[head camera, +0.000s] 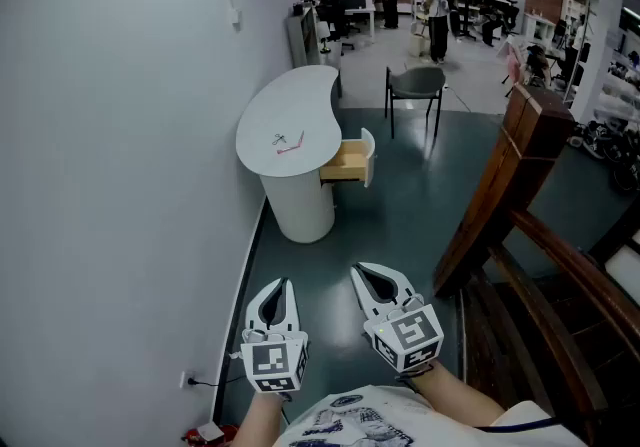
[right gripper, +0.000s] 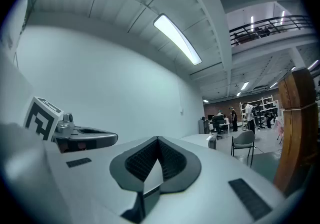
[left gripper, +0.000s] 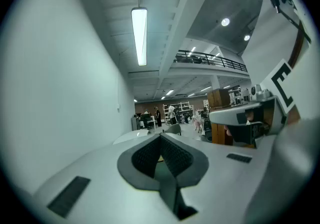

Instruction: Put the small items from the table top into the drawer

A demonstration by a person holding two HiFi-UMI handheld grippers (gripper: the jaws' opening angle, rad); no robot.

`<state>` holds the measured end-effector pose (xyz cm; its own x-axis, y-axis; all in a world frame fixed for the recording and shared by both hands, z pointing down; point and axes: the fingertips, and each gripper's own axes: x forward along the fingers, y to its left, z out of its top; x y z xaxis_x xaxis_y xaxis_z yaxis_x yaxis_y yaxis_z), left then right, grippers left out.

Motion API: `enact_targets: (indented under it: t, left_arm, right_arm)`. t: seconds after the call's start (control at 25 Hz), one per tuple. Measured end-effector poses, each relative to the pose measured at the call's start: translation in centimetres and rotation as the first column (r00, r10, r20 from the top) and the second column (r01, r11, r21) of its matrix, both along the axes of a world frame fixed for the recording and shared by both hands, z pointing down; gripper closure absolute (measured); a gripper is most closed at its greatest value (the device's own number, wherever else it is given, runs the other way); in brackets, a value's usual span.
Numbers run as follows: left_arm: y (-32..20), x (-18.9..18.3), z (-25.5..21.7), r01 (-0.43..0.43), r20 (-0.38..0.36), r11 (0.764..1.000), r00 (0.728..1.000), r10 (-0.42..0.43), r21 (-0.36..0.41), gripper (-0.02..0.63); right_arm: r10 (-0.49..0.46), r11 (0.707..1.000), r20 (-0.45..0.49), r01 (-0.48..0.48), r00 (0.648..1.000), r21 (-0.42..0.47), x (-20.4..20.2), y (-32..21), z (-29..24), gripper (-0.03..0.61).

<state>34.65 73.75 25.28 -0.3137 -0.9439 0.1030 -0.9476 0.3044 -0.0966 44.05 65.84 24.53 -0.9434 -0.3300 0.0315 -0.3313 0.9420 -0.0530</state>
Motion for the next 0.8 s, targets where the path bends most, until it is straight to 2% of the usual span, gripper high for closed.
enact_targets:
  t: [0.8]
  left_arm:
    - [-6.0,3.0,1.7,0.066,-0.024,0.997,0.998,-0.067,-0.029,0.594]
  right_arm:
    - [-0.08,0.995,0.005,0.08,0.997,-0.068,2.3,-6.4,1.9,0.557]
